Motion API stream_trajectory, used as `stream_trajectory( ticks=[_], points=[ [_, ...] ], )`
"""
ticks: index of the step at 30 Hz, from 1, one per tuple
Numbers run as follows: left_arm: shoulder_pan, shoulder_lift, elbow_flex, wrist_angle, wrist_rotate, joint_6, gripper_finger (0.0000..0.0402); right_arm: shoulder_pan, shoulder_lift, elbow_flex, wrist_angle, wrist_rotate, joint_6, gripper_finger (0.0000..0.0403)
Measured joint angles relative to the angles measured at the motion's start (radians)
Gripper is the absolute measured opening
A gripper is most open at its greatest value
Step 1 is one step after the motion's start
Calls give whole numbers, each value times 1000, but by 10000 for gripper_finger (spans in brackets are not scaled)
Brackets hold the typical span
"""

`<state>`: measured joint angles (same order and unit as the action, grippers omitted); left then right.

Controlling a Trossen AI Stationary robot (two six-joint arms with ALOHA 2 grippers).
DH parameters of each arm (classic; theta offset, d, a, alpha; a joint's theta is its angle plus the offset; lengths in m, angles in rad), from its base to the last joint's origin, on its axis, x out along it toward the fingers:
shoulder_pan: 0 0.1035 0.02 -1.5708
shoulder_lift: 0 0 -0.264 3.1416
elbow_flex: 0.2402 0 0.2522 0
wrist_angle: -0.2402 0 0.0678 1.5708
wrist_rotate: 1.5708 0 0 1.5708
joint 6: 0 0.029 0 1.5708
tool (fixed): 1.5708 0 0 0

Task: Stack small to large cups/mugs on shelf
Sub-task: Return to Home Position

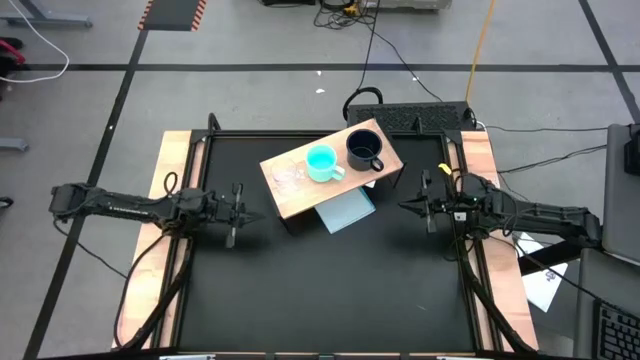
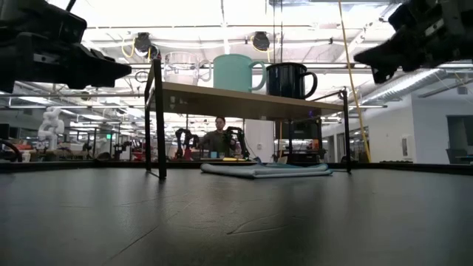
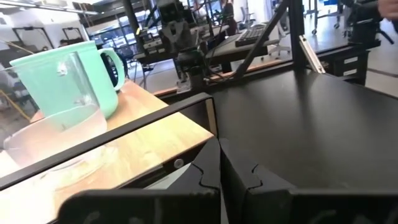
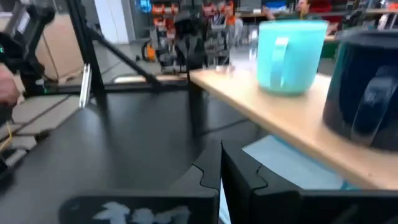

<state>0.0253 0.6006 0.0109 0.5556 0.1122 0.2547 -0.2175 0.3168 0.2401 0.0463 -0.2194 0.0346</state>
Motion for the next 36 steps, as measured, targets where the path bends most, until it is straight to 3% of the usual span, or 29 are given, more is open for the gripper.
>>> stream_trajectory(
  ticks=[14,18,25,32,36],
  points=[
    [128,0,0,7,63,-16,0,-89,0,-171,206,-101,16,0],
    [153,0,0,26,132,-50,0,-122,0,-183,232,-145,16,0],
    [154,0,0,23,134,-55,0,-142,0,-184,281,-152,14,0],
    [84,0,0,15,52,-44,0,-99,0,-186,306,-153,33,0],
    [16,0,0,-28,-25,38,0,-64,0,-187,307,-153,19,0]
  ],
)
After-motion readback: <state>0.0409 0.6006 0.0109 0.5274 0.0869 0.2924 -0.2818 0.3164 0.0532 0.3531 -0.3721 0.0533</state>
